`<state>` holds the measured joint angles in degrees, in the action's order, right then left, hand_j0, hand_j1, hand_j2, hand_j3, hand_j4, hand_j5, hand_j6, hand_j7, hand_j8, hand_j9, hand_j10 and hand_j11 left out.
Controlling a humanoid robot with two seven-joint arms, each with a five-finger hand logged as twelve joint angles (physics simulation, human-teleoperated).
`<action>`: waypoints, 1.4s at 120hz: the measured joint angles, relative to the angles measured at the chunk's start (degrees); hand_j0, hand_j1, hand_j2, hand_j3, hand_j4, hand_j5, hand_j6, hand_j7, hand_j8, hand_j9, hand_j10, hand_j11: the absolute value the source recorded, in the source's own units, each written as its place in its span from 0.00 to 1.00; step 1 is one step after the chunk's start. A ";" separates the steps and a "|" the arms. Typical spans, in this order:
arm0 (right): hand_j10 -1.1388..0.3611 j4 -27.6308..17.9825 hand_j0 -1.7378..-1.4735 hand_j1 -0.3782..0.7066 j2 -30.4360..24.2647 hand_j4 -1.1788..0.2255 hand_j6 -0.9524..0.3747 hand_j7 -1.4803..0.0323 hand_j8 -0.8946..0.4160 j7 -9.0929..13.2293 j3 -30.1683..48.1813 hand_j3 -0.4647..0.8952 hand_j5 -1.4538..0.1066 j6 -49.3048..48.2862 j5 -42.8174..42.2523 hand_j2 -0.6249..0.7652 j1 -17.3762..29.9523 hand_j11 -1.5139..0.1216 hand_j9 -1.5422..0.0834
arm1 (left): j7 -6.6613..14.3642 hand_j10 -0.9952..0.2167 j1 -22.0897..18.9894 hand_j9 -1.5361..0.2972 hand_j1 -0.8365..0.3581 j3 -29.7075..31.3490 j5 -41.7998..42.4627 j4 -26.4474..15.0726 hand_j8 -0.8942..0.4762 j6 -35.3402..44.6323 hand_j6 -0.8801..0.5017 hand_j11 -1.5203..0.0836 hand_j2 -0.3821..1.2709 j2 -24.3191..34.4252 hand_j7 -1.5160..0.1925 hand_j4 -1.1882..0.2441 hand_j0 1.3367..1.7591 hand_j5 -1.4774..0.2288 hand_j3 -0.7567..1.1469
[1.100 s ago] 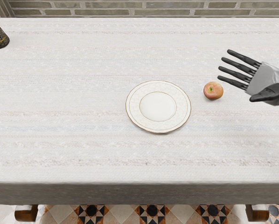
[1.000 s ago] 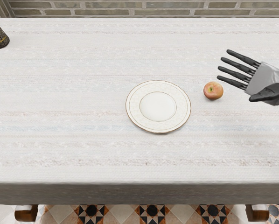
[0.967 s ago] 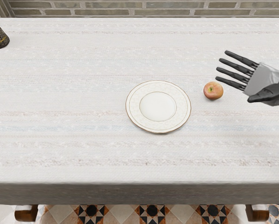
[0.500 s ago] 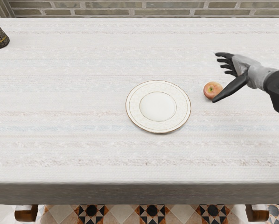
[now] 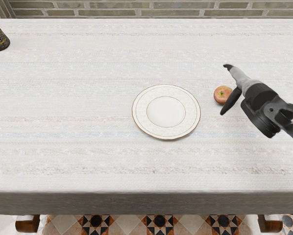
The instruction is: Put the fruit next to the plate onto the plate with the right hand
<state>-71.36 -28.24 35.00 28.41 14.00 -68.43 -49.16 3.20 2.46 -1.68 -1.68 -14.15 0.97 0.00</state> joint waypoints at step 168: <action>0.58 14.78 0.33 0.60 12.04 0.30 0.43 0.32 0.54 0.11 -13.07 0.34 0.29 12.69 3.01 0.59 -7.00 0.31 0.33 | 0.03 0.82 0.00 0.84 0.99 0.00 0.00 0.00 0.65 0.00 0.64 0.95 0.23 0.00 0.89 0.83 0.76 0.87 0.40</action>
<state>-56.57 -16.20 35.11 15.34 26.69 -65.42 -56.16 3.23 2.46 -1.68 -1.67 -14.15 0.97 0.00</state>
